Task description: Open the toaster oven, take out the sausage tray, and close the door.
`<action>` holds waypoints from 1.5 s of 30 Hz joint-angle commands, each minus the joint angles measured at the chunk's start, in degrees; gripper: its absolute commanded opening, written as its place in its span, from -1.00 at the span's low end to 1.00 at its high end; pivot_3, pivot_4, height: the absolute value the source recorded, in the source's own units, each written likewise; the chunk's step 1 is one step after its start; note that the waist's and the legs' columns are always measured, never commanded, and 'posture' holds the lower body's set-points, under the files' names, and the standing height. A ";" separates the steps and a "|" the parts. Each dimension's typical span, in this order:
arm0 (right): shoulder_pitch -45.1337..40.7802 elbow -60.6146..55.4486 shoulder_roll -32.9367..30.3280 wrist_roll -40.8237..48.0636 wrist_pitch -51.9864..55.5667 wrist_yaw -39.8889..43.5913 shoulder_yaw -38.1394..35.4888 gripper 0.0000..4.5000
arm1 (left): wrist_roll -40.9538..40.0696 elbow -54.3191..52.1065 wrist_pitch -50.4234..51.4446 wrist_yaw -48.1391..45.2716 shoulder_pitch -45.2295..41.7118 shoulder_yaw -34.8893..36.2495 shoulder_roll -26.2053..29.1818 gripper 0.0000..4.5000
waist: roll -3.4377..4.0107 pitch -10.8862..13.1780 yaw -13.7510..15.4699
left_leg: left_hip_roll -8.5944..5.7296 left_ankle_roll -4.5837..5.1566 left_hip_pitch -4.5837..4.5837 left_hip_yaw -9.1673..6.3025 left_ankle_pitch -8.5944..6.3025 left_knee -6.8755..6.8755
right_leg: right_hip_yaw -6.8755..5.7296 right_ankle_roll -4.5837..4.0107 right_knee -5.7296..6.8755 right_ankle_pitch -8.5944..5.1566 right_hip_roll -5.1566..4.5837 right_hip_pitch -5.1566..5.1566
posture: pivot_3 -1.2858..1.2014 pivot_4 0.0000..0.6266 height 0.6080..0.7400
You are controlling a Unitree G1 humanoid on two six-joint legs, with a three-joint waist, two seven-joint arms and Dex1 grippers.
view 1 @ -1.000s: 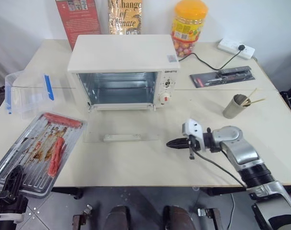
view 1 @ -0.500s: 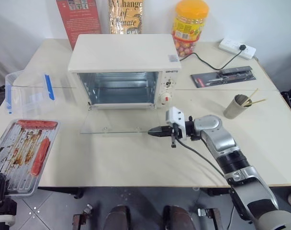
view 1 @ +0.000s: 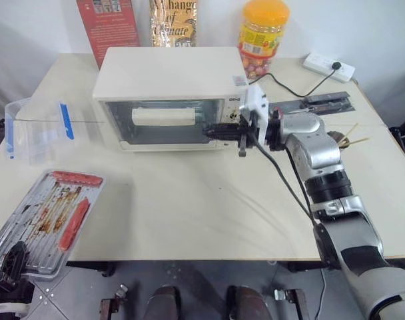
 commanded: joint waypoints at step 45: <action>42.77 -34.17 -31.68 9.42 7.00 5.73 -16.90 1.00 | 27.50 52.14 37.15 -19.45 -65.74 -44.39 26.41 -0.39 | 0.02 0.06 1.90 | 0.32 -0.21 0.02 0.86 -0.11 0.30 | 0.85 -0.10 0.70 0.01 0.33 -0.72 | 0.03 -0.52 1.00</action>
